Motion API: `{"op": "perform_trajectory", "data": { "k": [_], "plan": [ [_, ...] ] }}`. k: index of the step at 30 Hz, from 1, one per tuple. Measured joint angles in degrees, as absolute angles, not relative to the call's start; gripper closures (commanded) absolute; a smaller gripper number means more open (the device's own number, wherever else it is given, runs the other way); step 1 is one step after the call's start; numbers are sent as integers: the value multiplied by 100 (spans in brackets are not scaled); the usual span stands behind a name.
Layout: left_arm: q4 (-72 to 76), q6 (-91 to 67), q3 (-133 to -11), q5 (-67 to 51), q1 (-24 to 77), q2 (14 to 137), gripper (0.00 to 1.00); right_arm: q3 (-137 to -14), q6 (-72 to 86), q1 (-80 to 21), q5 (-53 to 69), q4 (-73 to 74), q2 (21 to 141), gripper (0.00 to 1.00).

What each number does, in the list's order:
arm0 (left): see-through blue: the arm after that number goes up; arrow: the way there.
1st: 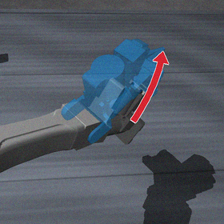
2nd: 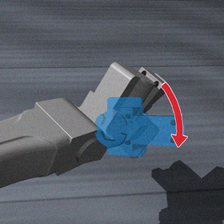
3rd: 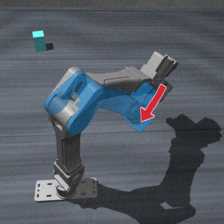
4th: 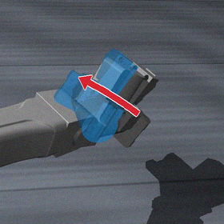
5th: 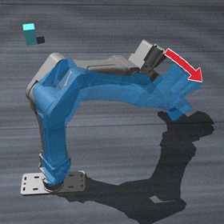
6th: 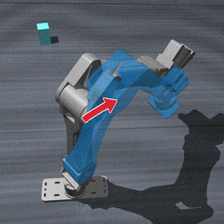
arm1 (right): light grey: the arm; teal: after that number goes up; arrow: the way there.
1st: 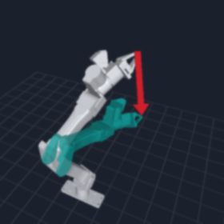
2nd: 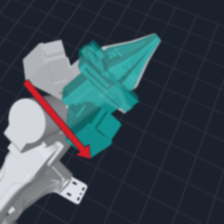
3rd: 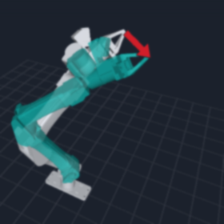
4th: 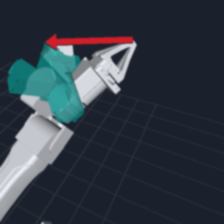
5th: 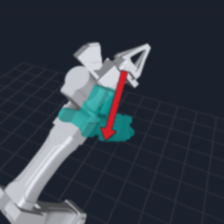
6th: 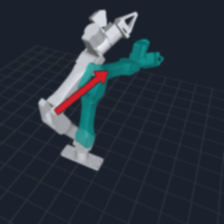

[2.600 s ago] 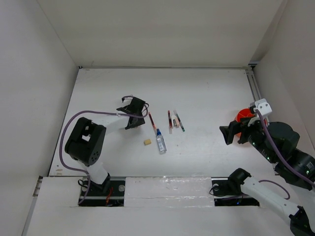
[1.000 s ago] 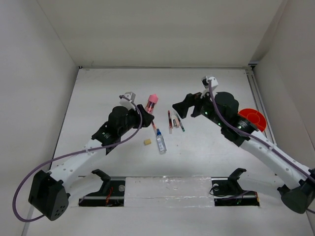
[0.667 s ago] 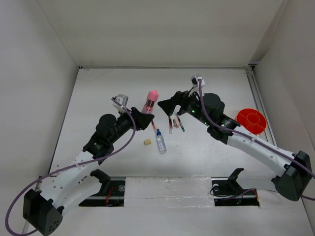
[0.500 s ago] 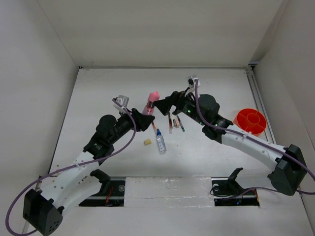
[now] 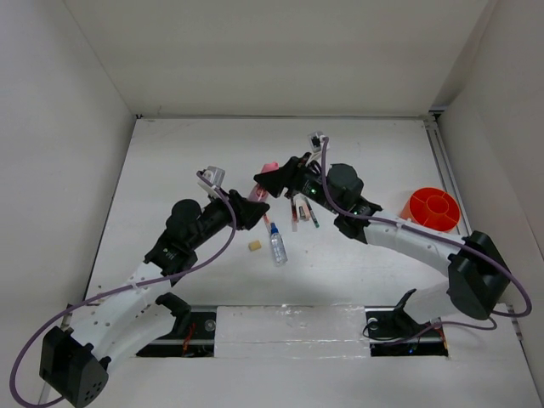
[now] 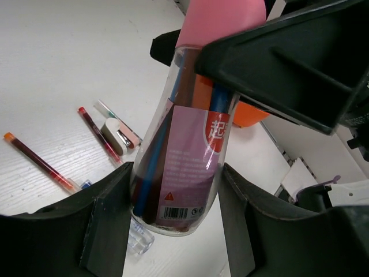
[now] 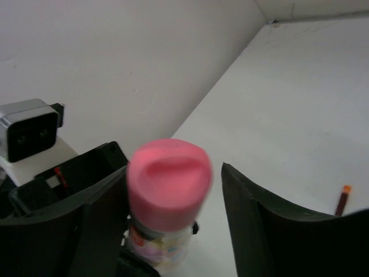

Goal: Sort the stationery into containers
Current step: Pick up the stationery from the center of the board, then place the stationery in the storage box.

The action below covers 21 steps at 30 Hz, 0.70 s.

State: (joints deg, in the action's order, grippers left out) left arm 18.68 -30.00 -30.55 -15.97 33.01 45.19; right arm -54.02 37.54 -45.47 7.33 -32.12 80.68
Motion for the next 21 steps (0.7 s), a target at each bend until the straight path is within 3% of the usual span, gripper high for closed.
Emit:
{"op": "perform_trajectory", "data": {
  "k": [2, 3, 5, 6, 8, 9, 16, 21],
  "plan": [
    [1870, -2998, -3044, -1619, 3301, 4519, 100, -5452, 3819, -4547, 803, -3256, 8156, 58],
    [1863, -2991, -3035, -1612, 3301, 4519, 100, -5483, 3938, -4547, 875, -3310, 8195, 83],
    [1911, -2985, -3022, -1645, 3299, 4519, 100, -5524, 3942, -4547, 950, -3380, 8228, 100],
    [1944, -2978, -3022, -1629, 3299, 4519, 94, -5531, 3946, -4547, 967, -3395, 8232, 100],
    [1946, -2974, -3022, -1597, 3301, 4519, 52, -5544, 3946, -4545, 998, -3406, 8246, 100],
    [1933, -2965, -3022, -1579, 3301, 4519, 2, -5544, 3938, -4545, 1013, -3393, 8246, 100],
    [1557, -3105, -3070, -1050, 3308, 4510, 0, -5415, 3365, -3966, 1188, -2635, 7566, 100],
    [34, -3483, -4045, -200, 3306, 4875, 0, -5151, 2464, -2803, 1020, -1715, 6184, 100]
  ]
}}
